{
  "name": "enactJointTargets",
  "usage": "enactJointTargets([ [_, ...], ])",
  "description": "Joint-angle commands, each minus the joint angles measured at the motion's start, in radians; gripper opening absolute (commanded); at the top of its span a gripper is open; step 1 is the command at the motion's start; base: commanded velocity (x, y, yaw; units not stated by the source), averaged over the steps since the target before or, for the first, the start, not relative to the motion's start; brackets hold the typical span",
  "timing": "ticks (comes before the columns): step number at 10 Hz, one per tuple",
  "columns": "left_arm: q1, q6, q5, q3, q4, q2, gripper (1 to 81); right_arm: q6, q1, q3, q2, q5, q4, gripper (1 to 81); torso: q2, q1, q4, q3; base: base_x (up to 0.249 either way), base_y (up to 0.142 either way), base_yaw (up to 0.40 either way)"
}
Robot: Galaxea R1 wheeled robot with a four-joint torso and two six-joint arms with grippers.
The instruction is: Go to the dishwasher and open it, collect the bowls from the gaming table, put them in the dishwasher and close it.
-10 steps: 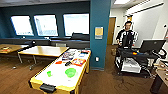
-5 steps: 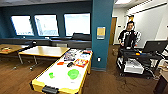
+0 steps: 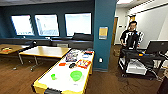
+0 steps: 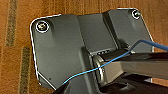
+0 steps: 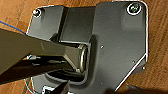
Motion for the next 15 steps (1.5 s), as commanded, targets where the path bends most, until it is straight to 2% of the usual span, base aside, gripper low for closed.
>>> enactJointTargets([
  [1,-0.053,0.009,0.052,0.001,0.001,0.004,81.1,-0.003,0.046,0.003,0.002,-0.048,-0.007,81.1,0.0,0.0,0.0,0.0,0.08,0.1,0.0],
  [15,-0.053,0.009,0.052,0.001,-0.002,0.004,81.1,-0.002,0.046,0.003,0.002,-0.048,-0.007,81.1,0.0,0.0,0.0,0.0,0.08,0.104,0.0],
])
